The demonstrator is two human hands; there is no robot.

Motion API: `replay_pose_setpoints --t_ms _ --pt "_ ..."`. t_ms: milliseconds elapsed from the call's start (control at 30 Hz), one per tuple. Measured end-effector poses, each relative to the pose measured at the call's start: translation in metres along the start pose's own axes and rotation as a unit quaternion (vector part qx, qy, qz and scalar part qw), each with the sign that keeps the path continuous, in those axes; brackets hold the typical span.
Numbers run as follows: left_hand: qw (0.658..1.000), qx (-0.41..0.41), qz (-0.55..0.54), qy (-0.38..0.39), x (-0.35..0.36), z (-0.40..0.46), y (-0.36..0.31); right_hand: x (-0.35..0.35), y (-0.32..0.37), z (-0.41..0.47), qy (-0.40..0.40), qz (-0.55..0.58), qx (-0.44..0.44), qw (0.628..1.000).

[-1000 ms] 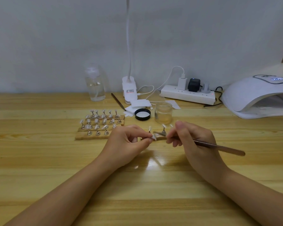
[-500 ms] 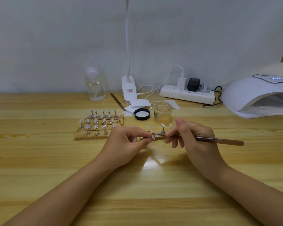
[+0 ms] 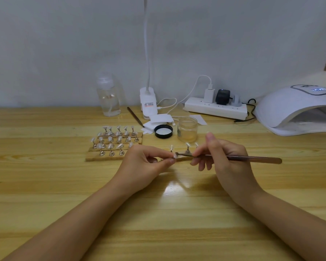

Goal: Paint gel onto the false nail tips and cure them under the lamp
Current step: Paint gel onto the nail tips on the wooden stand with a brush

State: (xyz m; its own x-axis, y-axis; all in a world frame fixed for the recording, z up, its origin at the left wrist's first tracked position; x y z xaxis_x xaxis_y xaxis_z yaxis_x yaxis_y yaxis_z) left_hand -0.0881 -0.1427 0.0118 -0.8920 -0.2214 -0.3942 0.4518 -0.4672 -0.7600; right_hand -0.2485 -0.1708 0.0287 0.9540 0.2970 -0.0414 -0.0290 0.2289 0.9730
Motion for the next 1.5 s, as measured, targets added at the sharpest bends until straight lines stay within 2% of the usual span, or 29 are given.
replay_pose_setpoints --t_ms 200,333,533,800,1000,1367,1500 --pt "1.000 -0.005 0.000 -0.001 0.000 0.000 0.002 -0.003 0.001 0.000 -0.013 0.012 -0.001 1.000" --pt "1.000 -0.002 -0.003 0.004 0.000 0.000 0.003 0.001 0.000 0.000 0.011 0.008 0.009 1.000" --pt "0.997 0.032 -0.071 0.029 0.004 0.000 -0.009 -0.011 0.002 0.000 -0.050 0.043 -0.003 0.998" --pt "0.998 -0.012 -0.057 0.015 0.004 -0.001 -0.002 -0.007 0.001 -0.002 -0.029 0.012 -0.037 0.999" --pt "0.999 -0.036 -0.037 0.015 0.003 -0.002 0.000 0.004 0.003 -0.005 0.023 -0.036 -0.067 0.997" --pt "0.998 -0.061 -0.025 0.018 0.004 -0.002 0.000 0.002 0.000 -0.005 0.023 -0.012 -0.061 0.998" --pt "0.998 -0.066 -0.020 0.011 0.003 -0.002 0.002 0.004 0.002 -0.003 0.023 -0.046 -0.067 0.996"
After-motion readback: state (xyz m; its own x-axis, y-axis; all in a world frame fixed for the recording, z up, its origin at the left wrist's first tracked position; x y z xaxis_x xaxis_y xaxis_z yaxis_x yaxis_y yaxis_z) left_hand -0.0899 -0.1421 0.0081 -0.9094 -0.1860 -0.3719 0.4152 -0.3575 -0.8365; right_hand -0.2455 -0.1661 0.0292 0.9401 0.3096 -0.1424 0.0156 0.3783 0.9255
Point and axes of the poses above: each hand's wrist, its own z-axis towards the middle knuckle, its own x-axis out of the palm, y = z × x, the point moved 7 cm from there along z, towards the middle knuckle, and after that the axes turned 15 degrees about x, right-handed, at the moved point
